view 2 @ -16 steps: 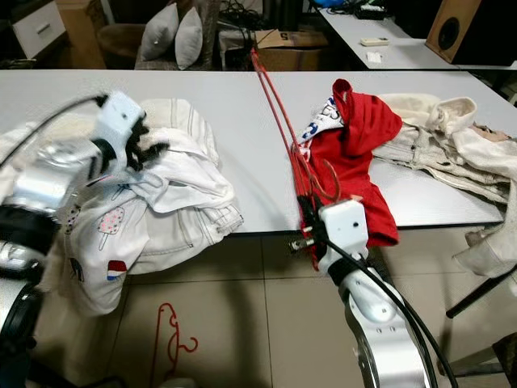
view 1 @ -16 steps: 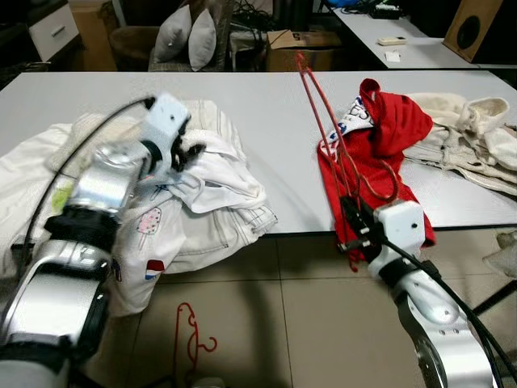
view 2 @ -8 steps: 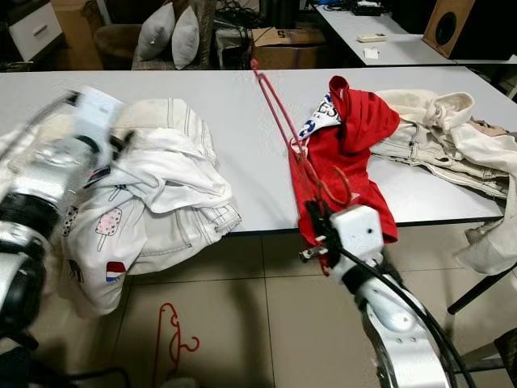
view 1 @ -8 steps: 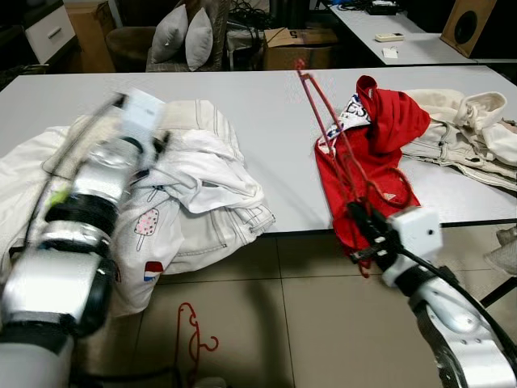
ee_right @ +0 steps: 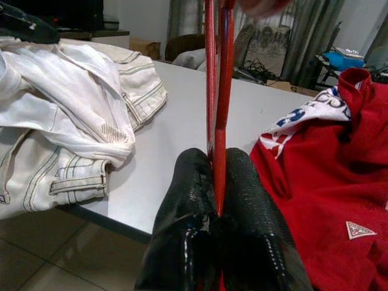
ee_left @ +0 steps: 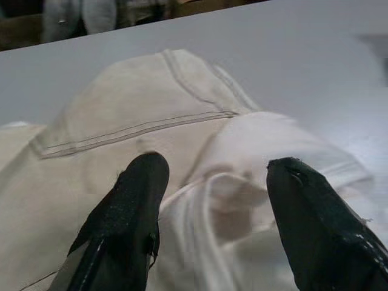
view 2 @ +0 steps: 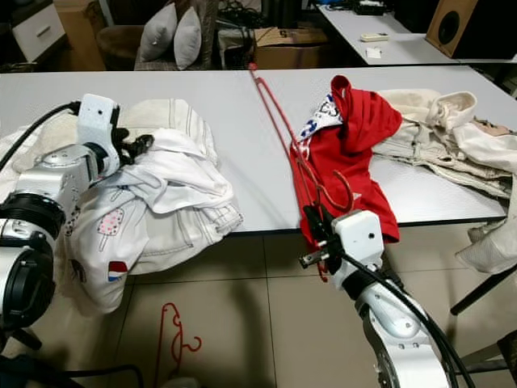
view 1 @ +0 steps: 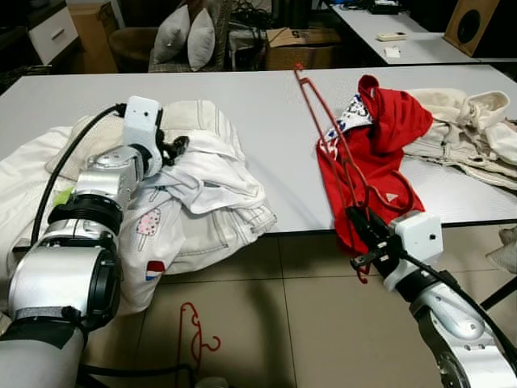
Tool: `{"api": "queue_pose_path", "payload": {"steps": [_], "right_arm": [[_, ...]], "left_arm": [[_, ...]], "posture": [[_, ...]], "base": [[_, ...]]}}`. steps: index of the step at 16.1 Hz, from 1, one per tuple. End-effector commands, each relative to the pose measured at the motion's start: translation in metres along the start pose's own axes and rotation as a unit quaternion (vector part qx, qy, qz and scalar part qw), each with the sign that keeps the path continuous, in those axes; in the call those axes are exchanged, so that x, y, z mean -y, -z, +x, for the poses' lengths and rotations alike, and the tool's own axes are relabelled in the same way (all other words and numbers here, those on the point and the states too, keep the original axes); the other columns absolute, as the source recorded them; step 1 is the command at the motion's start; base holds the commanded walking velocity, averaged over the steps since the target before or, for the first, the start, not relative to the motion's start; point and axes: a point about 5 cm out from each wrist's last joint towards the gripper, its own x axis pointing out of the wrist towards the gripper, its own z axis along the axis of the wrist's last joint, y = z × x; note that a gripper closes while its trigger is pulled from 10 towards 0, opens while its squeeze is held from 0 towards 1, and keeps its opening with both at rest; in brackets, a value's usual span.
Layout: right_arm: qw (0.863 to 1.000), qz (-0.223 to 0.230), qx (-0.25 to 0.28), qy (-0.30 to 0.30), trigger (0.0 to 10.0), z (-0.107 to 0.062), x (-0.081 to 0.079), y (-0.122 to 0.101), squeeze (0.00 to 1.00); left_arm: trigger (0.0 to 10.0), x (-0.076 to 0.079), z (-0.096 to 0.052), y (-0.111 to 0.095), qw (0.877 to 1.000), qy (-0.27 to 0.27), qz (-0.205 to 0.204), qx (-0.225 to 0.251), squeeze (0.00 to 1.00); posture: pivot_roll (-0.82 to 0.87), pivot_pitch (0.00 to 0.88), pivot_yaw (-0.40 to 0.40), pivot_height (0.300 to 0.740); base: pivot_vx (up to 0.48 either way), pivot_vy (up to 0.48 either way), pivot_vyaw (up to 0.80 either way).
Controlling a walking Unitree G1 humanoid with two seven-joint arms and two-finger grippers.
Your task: Hang hanger
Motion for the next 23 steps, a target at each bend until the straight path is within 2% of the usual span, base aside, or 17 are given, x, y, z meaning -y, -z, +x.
{"api": "queue_pose_path", "payload": {"steps": [1,5,6,7,9,10,11,12,14,15,16,18,21,23], "right_arm": [[1.000,0.002,0.008,-0.009,10.0,-0.002,-0.002,-0.005,0.00],[1.000,0.002,0.006,-0.015,10.0,-0.003,-0.003,-0.005,0.00],[1.000,0.001,0.005,-0.021,10.0,-0.003,-0.004,-0.005,0.00],[1.000,0.002,0.006,-0.028,10.0,-0.002,-0.006,-0.005,0.00],[1.000,0.002,0.006,-0.030,10.0,-0.002,-0.006,-0.005,0.00],[1.000,0.002,0.007,-0.031,10.0,-0.002,-0.007,-0.005,0.00],[0.999,0.002,0.007,-0.032,10.0,-0.002,-0.007,-0.006,0.00],[0.999,0.002,0.007,-0.032,10.0,-0.002,-0.007,-0.006,0.00],[0.999,0.002,0.007,-0.033,10.0,-0.002,-0.007,-0.006,0.00],[0.999,0.002,0.006,-0.034,10.0,-0.003,-0.008,-0.005,0.00],[0.999,0.002,0.006,-0.034,10.0,-0.003,-0.008,-0.005,0.00],[0.999,0.002,0.004,-0.042,10.0,-0.003,-0.008,-0.005,0.00],[0.996,-0.008,-0.015,-0.092,10.0,-0.006,-0.014,-0.004,0.00],[0.993,-0.013,-0.041,-0.110,10.0,-0.010,-0.010,-0.002,0.00]], "left_arm": [[10.0,-0.005,-0.002,-0.008,1.000,0.004,0.030,-0.003,0.00],[10.0,-0.018,-0.008,-0.007,0.996,-0.008,0.083,-0.026,0.00],[10.0,-0.025,-0.011,-0.005,0.991,-0.034,0.120,-0.042,0.00],[10.0,-0.027,-0.012,-0.002,0.990,-0.049,0.123,-0.044,0.00],[10.0,-0.024,-0.010,-0.001,0.992,-0.044,0.114,-0.039,0.00],[4.7,-0.020,-0.009,0.000,0.994,-0.034,0.102,-0.036,0.00],[1.0,-0.017,-0.007,0.002,0.994,-0.025,0.097,-0.036,0.00],[0.0,-0.015,-0.006,0.003,0.995,-0.015,0.088,-0.035,0.00],[0.0,-0.013,-0.006,0.002,0.997,-0.006,0.076,-0.033,0.00],[0.0,-0.014,-0.007,0.006,0.994,-0.001,0.097,-0.055,0.00],[0.0,-0.014,-0.007,0.006,0.994,-0.001,0.097,-0.055,0.00],[0.0,-0.019,-0.009,0.014,0.988,-0.017,0.124,-0.089,0.00],[0.0,-0.019,-0.009,0.017,0.988,-0.021,0.115,-0.097,0.00],[0.0,-0.019,-0.010,0.021,0.989,-0.016,0.107,-0.104,0.00]], "posture": [[0.03,0.000,0.064,0.740],[0.03,0.000,0.062,0.740],[0.03,0.000,0.059,0.740],[0.03,0.000,0.057,0.740],[0.03,0.000,0.057,0.740],[0.03,0.000,0.057,0.740],[0.03,0.000,0.059,0.740],[0.03,0.000,0.060,0.740],[0.03,0.000,0.060,0.740],[0.03,0.000,0.064,0.740],[0.03,0.000,0.064,0.740],[0.03,0.000,0.063,0.740],[0.03,0.000,0.058,0.740],[0.03,0.000,0.053,0.740]], "base": [[0.000,0.000,0.00],[0.000,0.000,0.00],[0.000,0.000,0.00],[0.000,0.000,0.00],[0.000,0.000,0.00],[0.000,0.000,0.00],[0.000,0.000,0.00],[0.000,0.000,0.00],[0.000,0.000,0.00],[0.000,0.000,0.00],[0.000,0.000,0.00],[0.000,0.000,0.00],[0.000,0.000,0.00],[0.000,0.000,0.00]]}}
